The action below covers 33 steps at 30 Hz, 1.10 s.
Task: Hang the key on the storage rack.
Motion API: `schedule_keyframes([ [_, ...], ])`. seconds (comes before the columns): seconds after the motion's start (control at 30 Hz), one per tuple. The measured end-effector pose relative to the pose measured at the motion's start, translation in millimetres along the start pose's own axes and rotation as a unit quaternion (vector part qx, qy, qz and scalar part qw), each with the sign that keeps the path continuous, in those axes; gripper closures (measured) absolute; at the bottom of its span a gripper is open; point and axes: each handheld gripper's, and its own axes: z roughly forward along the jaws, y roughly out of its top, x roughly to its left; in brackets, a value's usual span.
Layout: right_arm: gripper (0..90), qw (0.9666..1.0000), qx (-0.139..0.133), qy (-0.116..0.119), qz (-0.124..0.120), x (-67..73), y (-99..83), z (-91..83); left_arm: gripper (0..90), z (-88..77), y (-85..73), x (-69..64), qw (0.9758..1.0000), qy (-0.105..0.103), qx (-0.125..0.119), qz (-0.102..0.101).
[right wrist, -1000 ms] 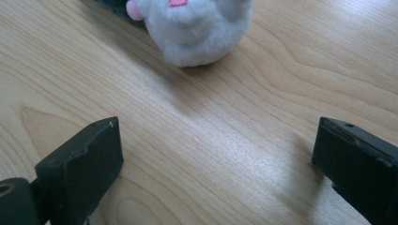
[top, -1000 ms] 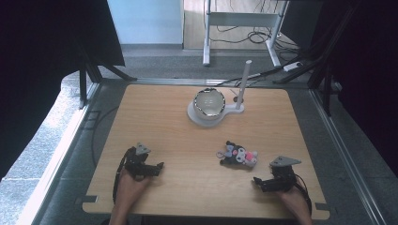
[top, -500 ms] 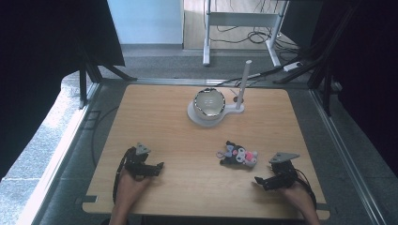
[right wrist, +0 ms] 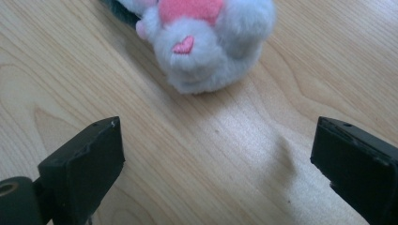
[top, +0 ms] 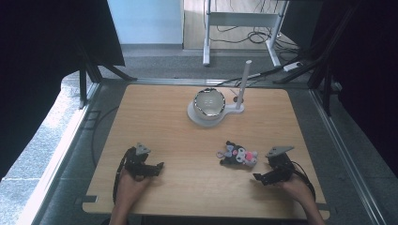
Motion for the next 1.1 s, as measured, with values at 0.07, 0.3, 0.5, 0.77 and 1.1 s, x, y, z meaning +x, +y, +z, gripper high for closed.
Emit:
schedule_keyframes([
  [0.07, 3.3, 1.0000, 0.007, 0.003, -0.005, -0.8, 3.4, 0.4, 6.3, 0.0, 0.0, 0.0, 1.0000, 0.000, 0.000, 0.000],
  [0.3, 4.3, 0.9991, 0.032, 0.005, -0.027, -2.6, 17.7, 1.9, 6.3, 0.0, 0.0, 0.0, 1.0000, 0.000, 0.000, 0.000],
  [0.5, 4.7, 0.9972, 0.059, 0.009, -0.047, -3.0, 29.5, 4.0, 6.3, 0.0, 0.0, 0.0, 1.0000, 0.000, 0.000, 0.000],
  [0.77, 5.2, 0.9928, 0.091, 0.017, -0.076, -4.1, 47.9, 6.6, 6.3, -0.1, 0.0, 0.0, 1.0000, 0.000, 0.000, 0.000],
  [1.1, 9.2, 0.9840, 0.135, 0.031, -0.112, 1.1, 69.6, 20.4, 6.3, -0.1, 0.0, 0.0, 1.0000, 0.000, 0.000, 0.000],
])
